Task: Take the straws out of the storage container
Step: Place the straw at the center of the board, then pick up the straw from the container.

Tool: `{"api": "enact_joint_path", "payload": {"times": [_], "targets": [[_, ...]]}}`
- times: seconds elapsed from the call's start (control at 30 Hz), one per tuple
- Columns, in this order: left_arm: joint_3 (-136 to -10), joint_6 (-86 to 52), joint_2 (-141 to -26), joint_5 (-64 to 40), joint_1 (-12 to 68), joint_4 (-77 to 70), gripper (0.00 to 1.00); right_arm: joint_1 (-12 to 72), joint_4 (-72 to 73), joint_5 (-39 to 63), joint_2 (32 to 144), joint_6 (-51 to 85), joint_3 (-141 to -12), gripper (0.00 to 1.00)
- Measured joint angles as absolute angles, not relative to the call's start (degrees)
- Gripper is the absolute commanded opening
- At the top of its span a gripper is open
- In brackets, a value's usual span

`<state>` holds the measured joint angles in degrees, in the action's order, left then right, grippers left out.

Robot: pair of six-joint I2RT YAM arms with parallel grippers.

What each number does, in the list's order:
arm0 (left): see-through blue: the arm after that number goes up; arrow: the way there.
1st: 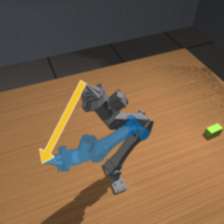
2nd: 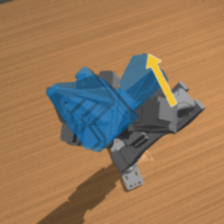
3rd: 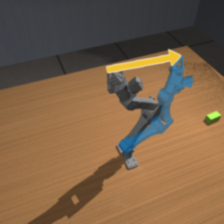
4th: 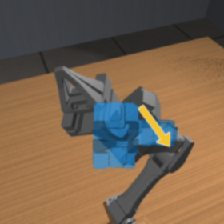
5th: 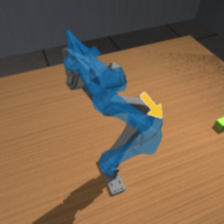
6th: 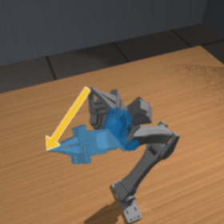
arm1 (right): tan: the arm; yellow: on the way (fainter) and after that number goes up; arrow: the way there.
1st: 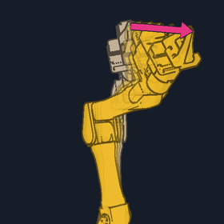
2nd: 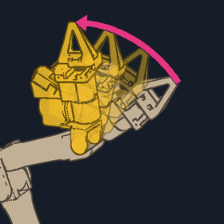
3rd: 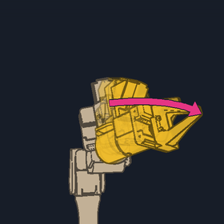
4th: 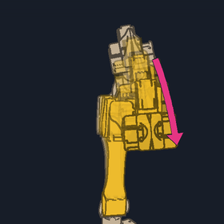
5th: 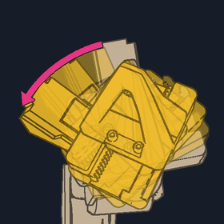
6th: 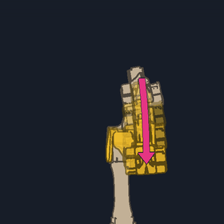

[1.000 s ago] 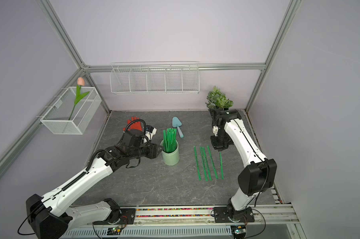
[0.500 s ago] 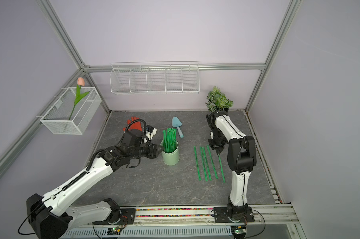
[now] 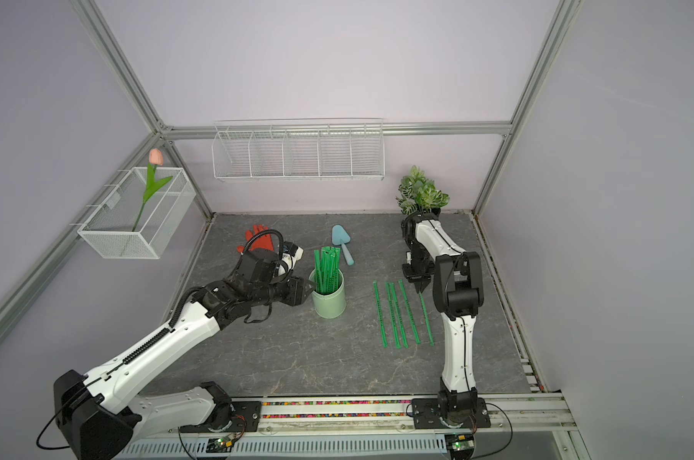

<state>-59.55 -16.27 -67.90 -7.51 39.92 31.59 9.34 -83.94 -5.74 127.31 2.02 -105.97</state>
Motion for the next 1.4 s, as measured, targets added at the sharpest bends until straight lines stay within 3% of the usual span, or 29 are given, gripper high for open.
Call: {"api": "enact_joint_path", "payload": {"times": [0.9, 1.07, 1.4], "targets": [[-59.6, -16.3, -67.9, -7.4, 39.9, 31.6, 0.54, 7.7, -79.0, -2.0, 130.6, 1.9, -105.6, 0.27], [-59.5, -16.3, -67.9, -7.4, 39.9, 31.6, 0.54, 8.7, -72.9, 0.0, 119.8, 2.3, -97.6, 0.34], [-59.5, -16.3, -67.8, -7.3, 39.9, 31.6, 0.54, 21.0, -54.1, 2.9, 87.3, 6.5, -85.3, 0.42]]}}
